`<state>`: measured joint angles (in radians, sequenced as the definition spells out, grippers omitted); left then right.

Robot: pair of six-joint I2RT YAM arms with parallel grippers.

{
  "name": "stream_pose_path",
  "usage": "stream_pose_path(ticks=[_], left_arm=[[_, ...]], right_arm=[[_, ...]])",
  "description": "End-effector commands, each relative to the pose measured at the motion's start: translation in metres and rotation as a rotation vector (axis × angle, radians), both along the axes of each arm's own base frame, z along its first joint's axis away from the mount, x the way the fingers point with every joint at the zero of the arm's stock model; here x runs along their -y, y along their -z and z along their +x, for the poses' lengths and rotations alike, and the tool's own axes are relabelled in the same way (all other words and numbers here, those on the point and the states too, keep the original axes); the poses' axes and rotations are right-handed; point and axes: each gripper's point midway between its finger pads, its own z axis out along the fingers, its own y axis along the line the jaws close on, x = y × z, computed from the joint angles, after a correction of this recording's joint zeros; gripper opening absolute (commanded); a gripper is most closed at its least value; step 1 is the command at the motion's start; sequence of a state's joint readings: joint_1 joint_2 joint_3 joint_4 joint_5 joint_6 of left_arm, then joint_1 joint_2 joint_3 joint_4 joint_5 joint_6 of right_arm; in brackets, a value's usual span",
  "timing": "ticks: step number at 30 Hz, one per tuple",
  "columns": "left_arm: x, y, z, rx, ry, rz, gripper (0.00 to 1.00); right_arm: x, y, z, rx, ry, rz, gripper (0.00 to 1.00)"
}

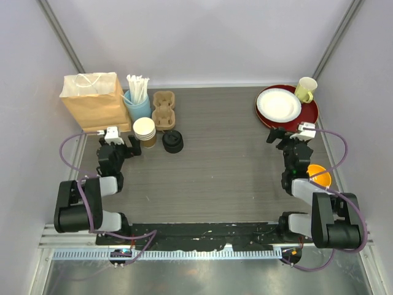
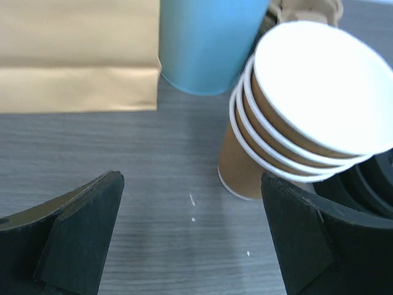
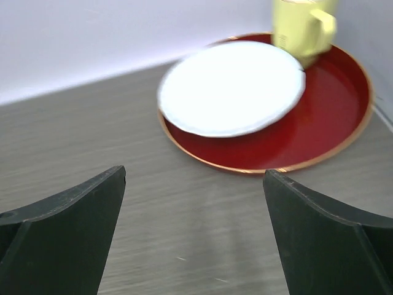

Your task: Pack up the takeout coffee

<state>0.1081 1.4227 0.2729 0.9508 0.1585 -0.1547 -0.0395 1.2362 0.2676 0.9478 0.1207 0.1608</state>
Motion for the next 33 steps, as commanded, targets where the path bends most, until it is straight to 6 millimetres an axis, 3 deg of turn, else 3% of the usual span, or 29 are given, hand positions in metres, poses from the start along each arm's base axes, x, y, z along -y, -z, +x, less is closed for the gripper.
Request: stream_pose_path(ticks=[1, 6, 9, 11, 13, 14, 16, 17, 18, 20, 22, 24, 25, 26, 27, 28, 29, 31, 33], left_arm=[[-0.016, -0.028, 0.008, -0.005, -0.057, 0.009, 1.00], [-0.015, -0.054, -0.010, 0.076, -0.018, 0.103, 1.00], [-0.013, -0.054, -0.020, 0.074, 0.003, 0.134, 1.00], [-0.016, -0.045, -0.023, -0.018, 0.006, 0.107, 1.00], [-0.014, -0.050, -0.023, -0.076, 0.035, 0.077, 1.00], [-0.010, -0.055, -0.027, -0.171, 0.076, 0.060, 0.98], [0.007, -0.068, -0.031, -0.239, 0.206, 0.056, 0.86], [0.024, -0.090, -0.037, -0.274, 0.312, 0.026, 0.83], [0.030, -0.100, -0.039, -0.289, 0.358, 0.012, 0.77], [0.039, -0.121, -0.042, -0.342, 0.407, -0.008, 0.75], [0.040, -0.131, -0.030, -0.389, 0.384, 0.026, 0.70], [0.027, -0.120, -0.026, -0.491, 0.283, 0.113, 0.61], [0.035, -0.127, -0.017, -0.493, 0.287, 0.157, 0.58], [0.035, -0.114, -0.012, -0.556, 0.276, 0.181, 0.57], [0.018, -0.110, -0.005, -0.589, 0.201, 0.234, 0.55], [0.033, -0.122, 0.004, -0.569, 0.225, 0.267, 0.54], [0.030, -0.112, 0.009, -0.619, 0.212, 0.287, 0.54], [0.030, -0.120, 0.021, -0.605, 0.196, 0.336, 0.54], [0.027, -0.111, 0.033, -0.625, 0.178, 0.370, 0.51]], right_arm=[[-0.040, -0.050, 0.013, 0.123, -0.210, 0.066, 0.99], [-0.061, -0.066, 0.014, 0.132, -0.317, 0.105, 0.98], [-0.071, -0.072, 0.013, 0.124, -0.361, 0.101, 0.98], [-0.074, -0.071, 0.012, 0.107, -0.372, 0.104, 0.98], [-0.078, -0.075, 0.013, 0.096, -0.387, 0.108, 0.98], [-0.080, -0.076, 0.013, 0.090, -0.395, 0.110, 0.97], [-0.082, -0.078, 0.013, 0.076, -0.403, 0.112, 0.97], [-0.094, -0.081, 0.013, 0.076, -0.435, 0.113, 0.97], [-0.097, -0.078, 0.014, 0.062, -0.441, 0.114, 0.96], [-0.108, -0.079, 0.015, 0.054, -0.468, 0.103, 0.96], [-0.119, -0.070, 0.017, 0.017, -0.486, 0.080, 0.96], [-0.127, -0.066, 0.020, -0.006, -0.504, 0.068, 0.96], [-0.134, -0.060, 0.021, -0.025, -0.520, 0.065, 0.96], [-0.138, -0.061, 0.023, -0.025, -0.533, 0.057, 0.96], [-0.141, -0.058, 0.024, -0.037, -0.540, 0.056, 0.95], [-0.144, -0.053, 0.025, -0.052, -0.552, 0.051, 0.95], [-0.149, -0.052, 0.024, -0.054, -0.569, 0.042, 0.95], [-0.153, -0.049, 0.024, -0.063, -0.582, 0.034, 0.95], [-0.157, -0.045, 0.023, -0.072, -0.595, 0.023, 0.95]])
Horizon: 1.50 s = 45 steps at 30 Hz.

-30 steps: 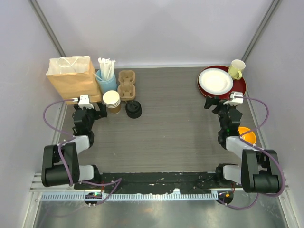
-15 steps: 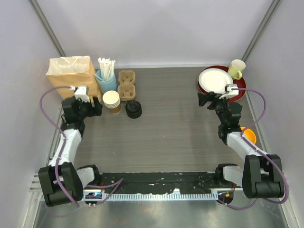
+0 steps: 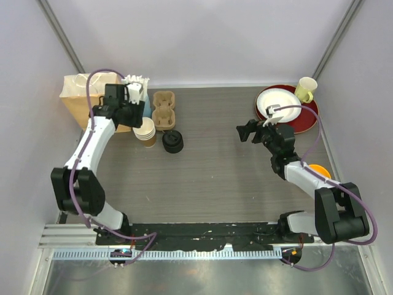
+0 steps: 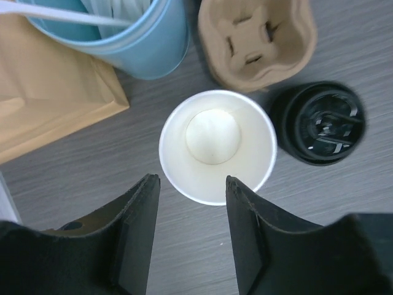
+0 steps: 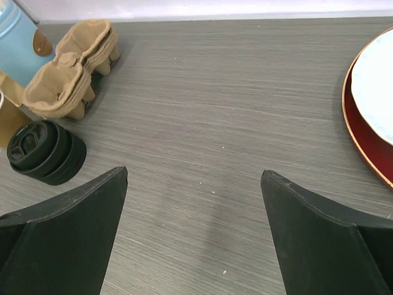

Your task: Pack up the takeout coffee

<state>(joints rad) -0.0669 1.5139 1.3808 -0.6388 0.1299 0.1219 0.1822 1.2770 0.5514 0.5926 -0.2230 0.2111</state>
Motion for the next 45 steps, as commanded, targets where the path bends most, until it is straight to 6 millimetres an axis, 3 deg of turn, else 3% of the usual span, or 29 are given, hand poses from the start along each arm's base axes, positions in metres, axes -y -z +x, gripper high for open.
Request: stream_pose_path(ticks=[1, 3, 5, 16, 23, 33, 38, 40, 42, 43, 45], left_arm=[[-0.024, 0.001, 0.008, -0.053, -0.070, 0.166, 0.47], [-0.021, 0.014, 0.015, -0.087, -0.060, 0.168, 0.37], [-0.018, 0.019, 0.019, -0.101, -0.046, 0.163, 0.34], [-0.018, 0.036, 0.033, -0.125, -0.043, 0.192, 0.35], [-0.010, 0.031, 0.030, -0.139, -0.021, 0.153, 0.00], [-0.012, 0.004, 0.015, -0.114, -0.024, 0.138, 0.00], [-0.012, -0.008, 0.012, -0.116, -0.020, 0.010, 0.00], [-0.017, -0.007, 0.012, -0.128, -0.031, -0.030, 0.00], [-0.008, -0.004, 0.010, -0.149, -0.004, -0.073, 0.00], [-0.020, 0.000, 0.010, -0.159, -0.030, -0.080, 0.00], [-0.016, 0.004, 0.007, -0.180, -0.016, -0.116, 0.00]], right_arm=[[-0.008, -0.017, 0.006, 0.058, -0.034, -0.032, 0.95], [-0.009, -0.015, 0.005, 0.055, -0.041, -0.039, 0.95], [-0.009, -0.015, 0.006, 0.058, -0.040, -0.045, 0.95], [-0.017, -0.009, 0.008, 0.048, -0.076, -0.056, 0.95], [-0.018, -0.007, 0.007, 0.044, -0.079, -0.061, 0.95], [-0.024, -0.006, 0.006, 0.035, -0.098, -0.060, 0.95], [-0.028, -0.006, 0.005, 0.026, -0.115, -0.060, 0.95], [-0.030, -0.006, 0.006, 0.022, -0.122, -0.063, 0.95], [-0.031, -0.005, 0.006, 0.017, -0.127, -0.067, 0.95], [-0.032, -0.004, 0.006, 0.016, -0.132, -0.068, 0.95], [-0.034, -0.004, 0.006, 0.015, -0.136, -0.068, 0.95]])
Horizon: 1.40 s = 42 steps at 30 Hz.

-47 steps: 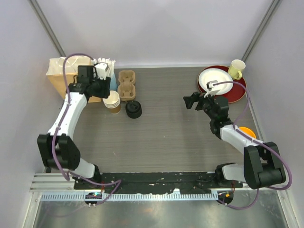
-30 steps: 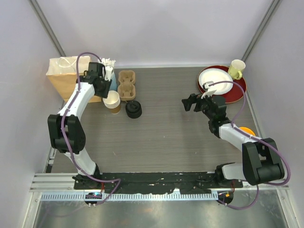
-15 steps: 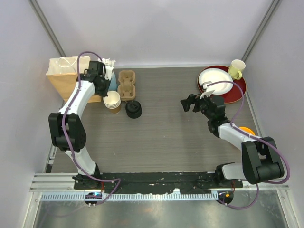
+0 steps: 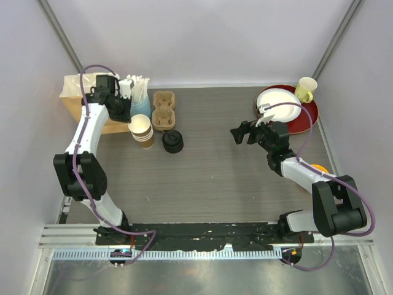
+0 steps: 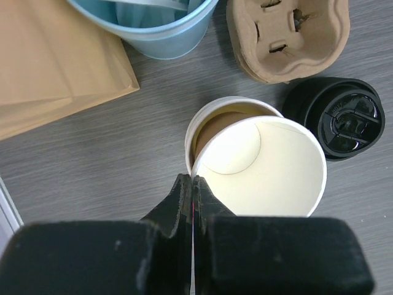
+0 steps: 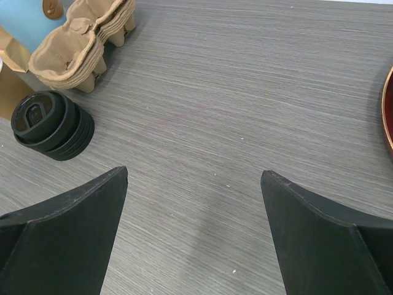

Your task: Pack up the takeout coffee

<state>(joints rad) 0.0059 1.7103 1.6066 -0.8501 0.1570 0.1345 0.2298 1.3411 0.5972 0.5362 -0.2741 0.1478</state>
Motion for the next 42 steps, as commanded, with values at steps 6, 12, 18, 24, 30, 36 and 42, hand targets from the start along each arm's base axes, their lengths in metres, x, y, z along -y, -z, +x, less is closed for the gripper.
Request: stream_pose_path(ticks=[6, 12, 18, 24, 30, 36, 42], left_arm=[[0.008, -0.028, -0.009, 0.069, 0.008, -0.116, 0.00], [-0.005, -0.066, 0.002, 0.202, -0.047, -0.071, 0.00], [-0.012, -0.127, 0.003, 0.360, -0.081, -0.041, 0.00], [0.019, -0.178, -0.018, 0.474, 0.001, -0.062, 0.00], [0.119, -0.159, -0.047, 0.396, 0.311, -0.058, 0.00], [0.233, -0.088, -0.080, 0.212, 0.641, -0.028, 0.00], [0.309, -0.037, -0.091, 0.115, 0.831, -0.064, 0.00]], right_arm=[[-0.017, -0.022, 0.006, 0.058, -0.057, -0.012, 0.95], [-0.028, -0.025, 0.004, 0.053, -0.091, -0.015, 0.95], [-0.031, -0.044, 0.006, 0.068, -0.086, 0.005, 0.95], [-0.013, -0.063, 0.014, 0.034, 0.041, 0.001, 0.95], [0.027, -0.076, 0.019, -0.014, 0.260, -0.018, 0.96], [0.074, -0.089, 0.008, -0.030, 0.407, 0.032, 0.96], [0.091, -0.091, -0.004, -0.034, 0.449, 0.015, 0.96]])
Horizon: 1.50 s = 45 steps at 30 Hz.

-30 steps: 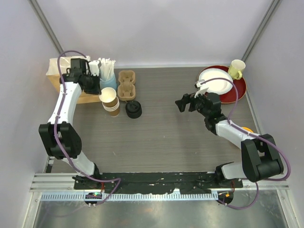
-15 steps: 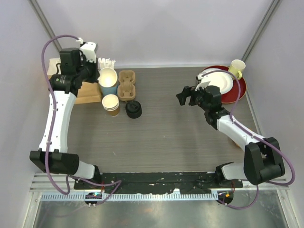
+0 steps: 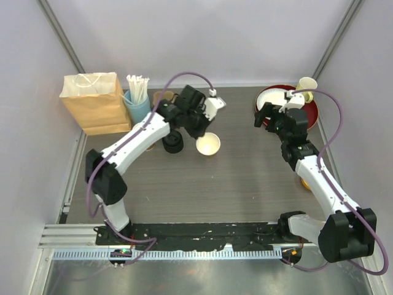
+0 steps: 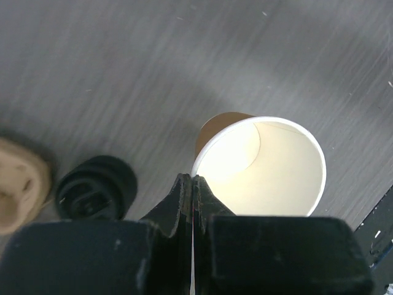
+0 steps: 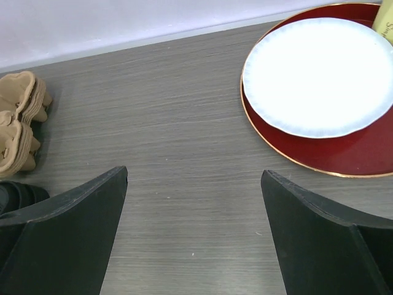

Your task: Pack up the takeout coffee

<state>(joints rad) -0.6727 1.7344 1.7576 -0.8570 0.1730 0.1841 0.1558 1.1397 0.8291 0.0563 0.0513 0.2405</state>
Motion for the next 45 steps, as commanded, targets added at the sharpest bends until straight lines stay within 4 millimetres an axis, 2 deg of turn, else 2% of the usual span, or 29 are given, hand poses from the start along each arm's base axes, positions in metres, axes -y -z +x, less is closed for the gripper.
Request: stream_pose_path(ticks=[1, 3, 4, 11, 24, 28, 29, 30, 31, 32, 34, 35, 37, 40, 41, 43, 44, 45], left_arm=[[0.042, 0.008, -0.006, -0.028, 0.118, -0.036, 0.00], [0.054, 0.019, -0.007, -0.060, 0.142, -0.043, 0.00], [0.059, 0.033, -0.004, -0.080, 0.147, -0.036, 0.00], [0.065, 0.084, -0.003, -0.158, 0.165, 0.011, 0.00], [0.060, 0.113, 0.001, -0.175, 0.180, 0.073, 0.00], [0.061, 0.115, 0.006, -0.161, 0.176, 0.076, 0.00], [0.061, 0.115, 0.004, -0.166, 0.186, 0.075, 0.02], [0.061, 0.115, 0.003, -0.168, 0.191, 0.074, 0.10], [0.061, 0.112, 0.003, -0.164, 0.193, 0.070, 0.23], [0.060, 0.111, 0.004, -0.159, 0.196, 0.072, 0.49], [0.059, 0.101, 0.006, -0.140, 0.197, 0.061, 0.66], [0.057, 0.096, 0.010, -0.130, 0.187, 0.052, 0.80], [0.056, 0.077, 0.013, -0.122, 0.176, 0.011, 0.85], [0.045, 0.030, 0.021, -0.083, 0.122, -0.063, 0.88], [0.032, 0.007, 0.029, -0.050, 0.083, -0.095, 0.89], [0.011, -0.015, 0.038, -0.022, 0.003, -0.110, 0.91], [-0.014, -0.031, 0.049, 0.004, -0.058, -0.123, 0.92], [-0.032, -0.031, 0.053, 0.000, -0.100, -0.108, 0.92]], right_arm=[[0.009, -0.014, -0.008, 0.018, 0.038, -0.005, 0.96], [0.010, -0.016, -0.009, 0.021, 0.038, -0.011, 0.96], [0.011, -0.017, -0.009, 0.026, 0.039, -0.018, 0.96], [0.007, -0.016, -0.009, 0.022, 0.018, -0.019, 0.96], [0.002, -0.016, -0.008, 0.022, -0.016, -0.021, 0.96], [0.002, -0.017, -0.009, 0.028, -0.015, -0.024, 0.96], [0.003, -0.018, -0.009, 0.030, -0.012, -0.024, 0.96], [0.003, -0.018, -0.009, 0.030, -0.014, -0.027, 0.96], [0.003, -0.018, -0.009, 0.030, -0.012, -0.027, 0.96], [0.002, -0.018, -0.009, 0.030, -0.015, -0.027, 0.96], [0.001, -0.018, -0.008, 0.030, -0.024, -0.025, 0.96], [0.000, -0.018, -0.009, 0.030, -0.027, -0.023, 0.96], [-0.001, -0.018, -0.009, 0.031, -0.033, -0.021, 0.96], [-0.002, -0.017, -0.010, 0.030, -0.041, -0.022, 0.96], [-0.002, -0.016, -0.010, 0.028, -0.043, -0.023, 0.96], [-0.002, -0.017, -0.010, 0.030, -0.041, -0.022, 0.96], [-0.008, -0.016, -0.012, 0.028, -0.077, -0.013, 0.96], [-0.010, -0.017, -0.012, 0.029, -0.084, -0.010, 0.96]])
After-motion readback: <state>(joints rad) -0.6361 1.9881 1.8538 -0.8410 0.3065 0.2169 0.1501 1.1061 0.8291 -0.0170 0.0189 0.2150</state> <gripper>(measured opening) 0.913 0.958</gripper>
